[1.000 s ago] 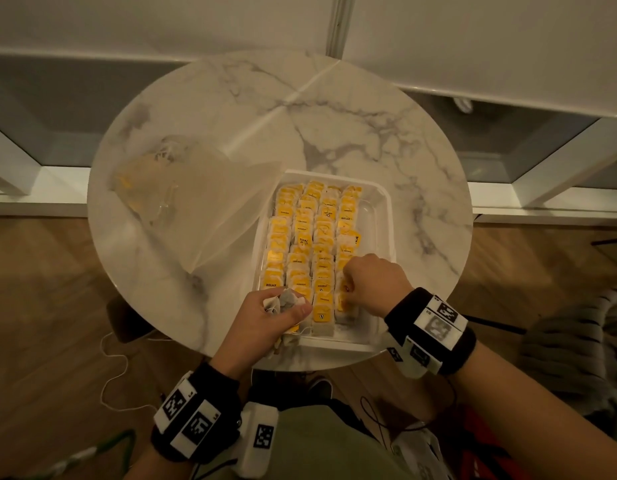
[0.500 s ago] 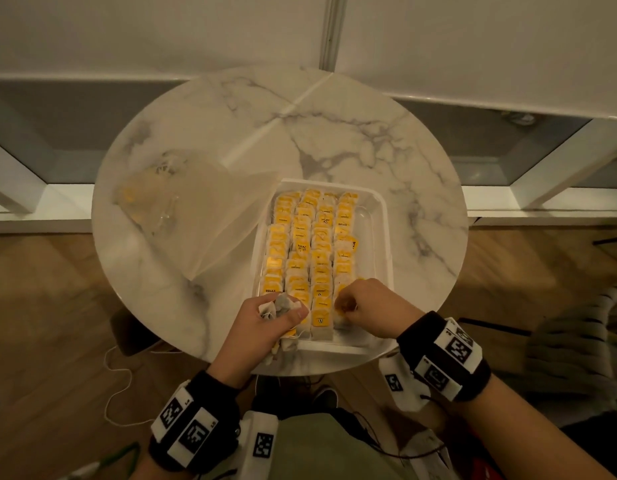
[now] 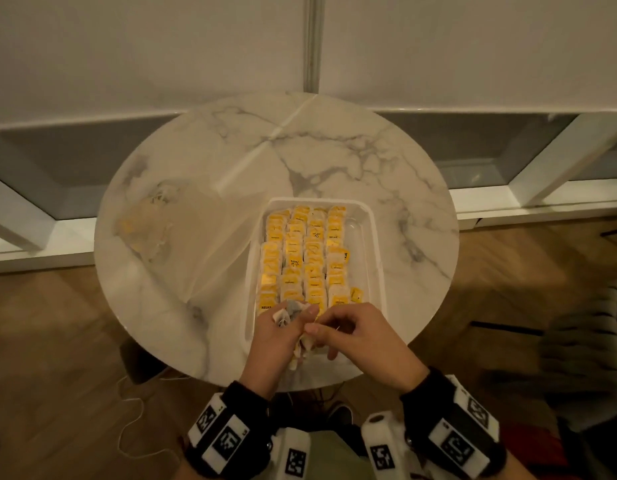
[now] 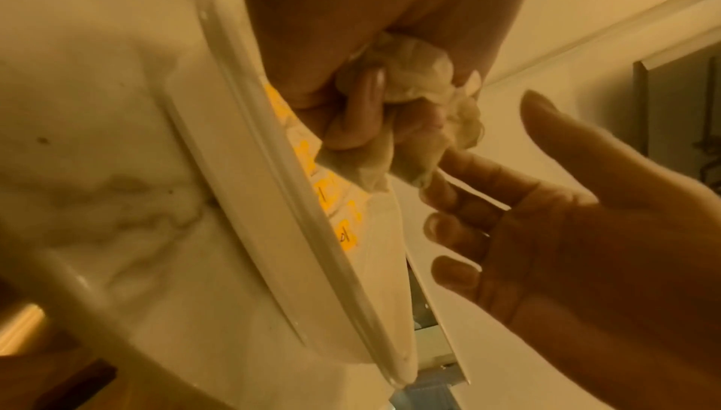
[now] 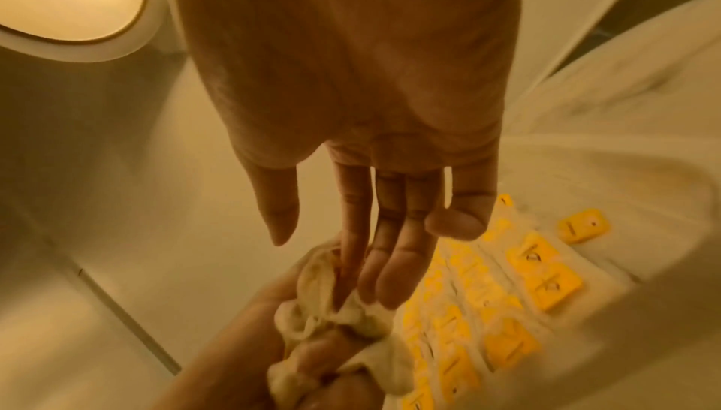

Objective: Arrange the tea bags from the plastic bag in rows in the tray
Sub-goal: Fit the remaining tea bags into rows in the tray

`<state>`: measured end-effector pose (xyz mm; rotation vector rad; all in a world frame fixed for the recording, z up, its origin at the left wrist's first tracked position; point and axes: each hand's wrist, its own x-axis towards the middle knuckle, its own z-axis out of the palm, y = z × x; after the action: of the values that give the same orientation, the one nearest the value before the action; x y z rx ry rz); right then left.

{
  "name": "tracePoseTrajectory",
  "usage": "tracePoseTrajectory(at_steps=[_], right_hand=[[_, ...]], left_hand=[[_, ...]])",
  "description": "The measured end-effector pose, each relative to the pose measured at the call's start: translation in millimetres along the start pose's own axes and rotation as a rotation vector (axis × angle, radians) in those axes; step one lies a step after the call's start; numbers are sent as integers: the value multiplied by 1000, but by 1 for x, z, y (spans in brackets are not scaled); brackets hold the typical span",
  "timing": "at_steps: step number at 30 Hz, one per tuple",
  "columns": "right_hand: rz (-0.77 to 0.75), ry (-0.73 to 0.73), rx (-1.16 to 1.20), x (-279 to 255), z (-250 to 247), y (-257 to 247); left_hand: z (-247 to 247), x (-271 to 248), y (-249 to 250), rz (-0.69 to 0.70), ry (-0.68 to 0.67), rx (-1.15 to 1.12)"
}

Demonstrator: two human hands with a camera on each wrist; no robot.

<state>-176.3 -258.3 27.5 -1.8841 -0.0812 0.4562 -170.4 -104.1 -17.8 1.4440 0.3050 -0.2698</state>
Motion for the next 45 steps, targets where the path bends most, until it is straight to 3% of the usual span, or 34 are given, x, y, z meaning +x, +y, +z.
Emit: tracePoseTrajectory(at_steps=[5,14,22,28,37,45], right_hand=[[62,106,197,4,-5,6],[179,127,328,11,-13,10],[125,125,410,18,-15,11],[60,178,393,28,-15,14],[37,185,475,35,-15,13],[27,210,413,39,-36,7]], left_hand=[[11,3,5,14,-42,6],[20,1,11,66,-71,10],[20,2,20,99,-41,15],[23,11,20,-12,-82,-74],[29,17,25,7,-89,-48],[27,20,21,-79,-43,-139]])
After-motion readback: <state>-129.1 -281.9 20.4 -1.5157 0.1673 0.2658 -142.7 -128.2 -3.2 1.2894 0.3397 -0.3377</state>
